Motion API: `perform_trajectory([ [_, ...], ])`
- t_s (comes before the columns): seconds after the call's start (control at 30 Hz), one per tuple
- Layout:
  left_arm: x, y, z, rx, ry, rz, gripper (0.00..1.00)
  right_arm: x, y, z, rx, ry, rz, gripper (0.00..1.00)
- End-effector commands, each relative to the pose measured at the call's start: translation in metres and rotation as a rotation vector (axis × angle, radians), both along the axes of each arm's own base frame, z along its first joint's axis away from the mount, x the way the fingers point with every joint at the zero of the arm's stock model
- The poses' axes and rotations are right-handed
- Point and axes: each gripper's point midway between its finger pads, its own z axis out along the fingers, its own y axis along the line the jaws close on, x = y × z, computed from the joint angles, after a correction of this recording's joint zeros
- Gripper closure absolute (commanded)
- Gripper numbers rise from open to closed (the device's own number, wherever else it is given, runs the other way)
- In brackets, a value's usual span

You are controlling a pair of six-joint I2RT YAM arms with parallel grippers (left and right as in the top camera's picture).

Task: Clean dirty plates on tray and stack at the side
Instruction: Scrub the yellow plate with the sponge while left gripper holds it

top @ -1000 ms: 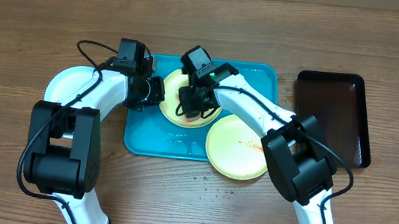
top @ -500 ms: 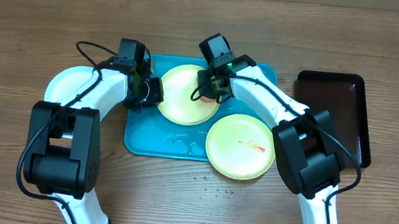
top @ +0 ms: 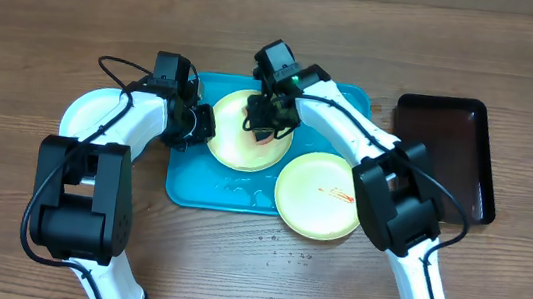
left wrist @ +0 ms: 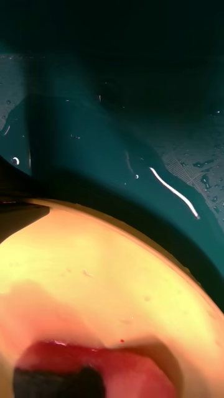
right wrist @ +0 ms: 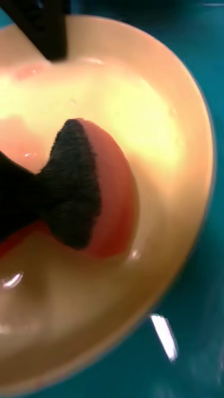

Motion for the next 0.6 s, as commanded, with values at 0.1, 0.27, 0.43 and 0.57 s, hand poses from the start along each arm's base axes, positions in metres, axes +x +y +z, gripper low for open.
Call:
perform_trajectory([
  [0.1, -0.007, 0.003, -0.007, 0.015, 0.024, -0.027, 0.96, -0.028, 0.025, 0.002, 0.063, 0.110, 0.104, 0.96],
  [0.27, -0.007, 0.004, -0.007, 0.023, 0.024, -0.025, 0.96, -0.055, 0.003, -0.007, -0.070, 0.188, 0.133, 0.96],
  [0.43, -0.006, 0.006, -0.007, 0.032, 0.019, -0.018, 0.96, -0.048, -0.039, -0.015, -0.265, 0.163, 0.075, 0.96],
  [0.57, -0.006, 0.006, -0.007, 0.032, 0.019, -0.019, 0.96, -0.017, -0.057, -0.016, -0.353, 0.044, -0.024, 0.96],
])
